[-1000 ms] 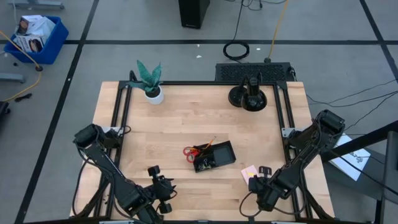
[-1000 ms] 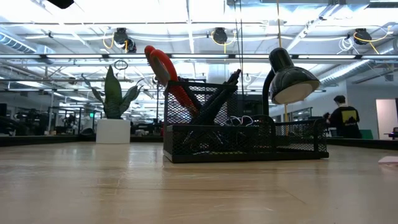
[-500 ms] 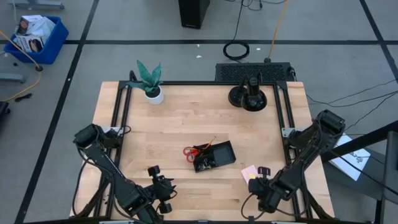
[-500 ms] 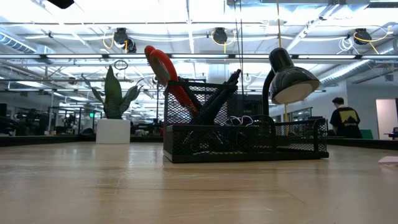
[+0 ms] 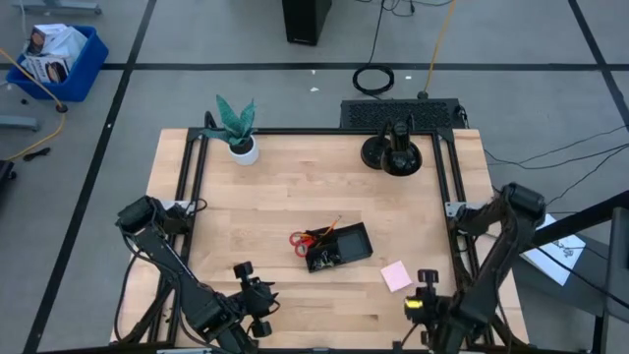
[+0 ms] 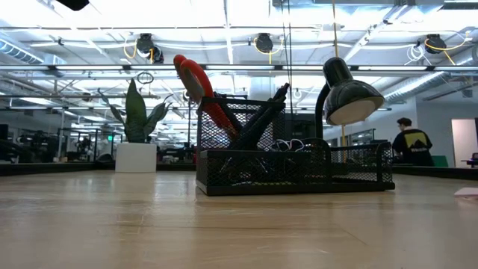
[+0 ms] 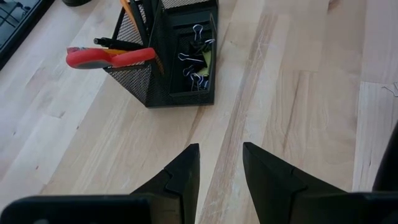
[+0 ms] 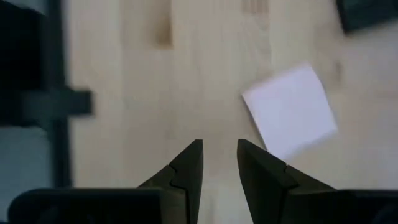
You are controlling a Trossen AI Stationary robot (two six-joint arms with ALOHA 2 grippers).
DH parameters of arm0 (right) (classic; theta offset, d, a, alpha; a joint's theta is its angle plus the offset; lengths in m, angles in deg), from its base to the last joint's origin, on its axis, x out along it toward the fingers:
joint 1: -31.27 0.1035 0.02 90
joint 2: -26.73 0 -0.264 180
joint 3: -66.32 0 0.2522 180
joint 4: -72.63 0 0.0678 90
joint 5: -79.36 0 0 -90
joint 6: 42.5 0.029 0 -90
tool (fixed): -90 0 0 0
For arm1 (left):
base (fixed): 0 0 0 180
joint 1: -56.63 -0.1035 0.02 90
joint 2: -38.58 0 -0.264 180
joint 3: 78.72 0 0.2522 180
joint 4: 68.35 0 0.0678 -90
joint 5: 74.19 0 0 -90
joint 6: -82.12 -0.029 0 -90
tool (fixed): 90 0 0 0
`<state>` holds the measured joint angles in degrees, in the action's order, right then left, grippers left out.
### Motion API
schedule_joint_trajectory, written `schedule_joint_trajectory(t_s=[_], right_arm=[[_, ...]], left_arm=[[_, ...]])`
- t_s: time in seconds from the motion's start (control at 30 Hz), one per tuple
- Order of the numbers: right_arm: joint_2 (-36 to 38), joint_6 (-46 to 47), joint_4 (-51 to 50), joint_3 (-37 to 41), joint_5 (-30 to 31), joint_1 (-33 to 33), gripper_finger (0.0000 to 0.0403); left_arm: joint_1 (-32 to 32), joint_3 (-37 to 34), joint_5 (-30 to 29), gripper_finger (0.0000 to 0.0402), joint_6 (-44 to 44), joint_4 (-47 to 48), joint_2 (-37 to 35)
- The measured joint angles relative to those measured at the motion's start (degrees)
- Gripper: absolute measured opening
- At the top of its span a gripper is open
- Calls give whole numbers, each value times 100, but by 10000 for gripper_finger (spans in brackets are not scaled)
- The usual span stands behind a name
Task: Pick and place office supplies into organizer
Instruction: Put the purple sticky notes into the black desk organizer
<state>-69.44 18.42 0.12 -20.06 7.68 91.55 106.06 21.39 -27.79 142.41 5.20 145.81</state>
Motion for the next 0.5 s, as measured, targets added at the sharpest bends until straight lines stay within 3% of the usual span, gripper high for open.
schedule_joint_trajectory(t_s=[0.3,0.5], right_arm=[[-1830,2,-1609,-869,216,128,91],[-1993,-289,-1538,-1021,296,135,91]], left_arm=[[-72,0,-2,127,-27,7,1],[-162,0,17,127,-29,7,-2]])
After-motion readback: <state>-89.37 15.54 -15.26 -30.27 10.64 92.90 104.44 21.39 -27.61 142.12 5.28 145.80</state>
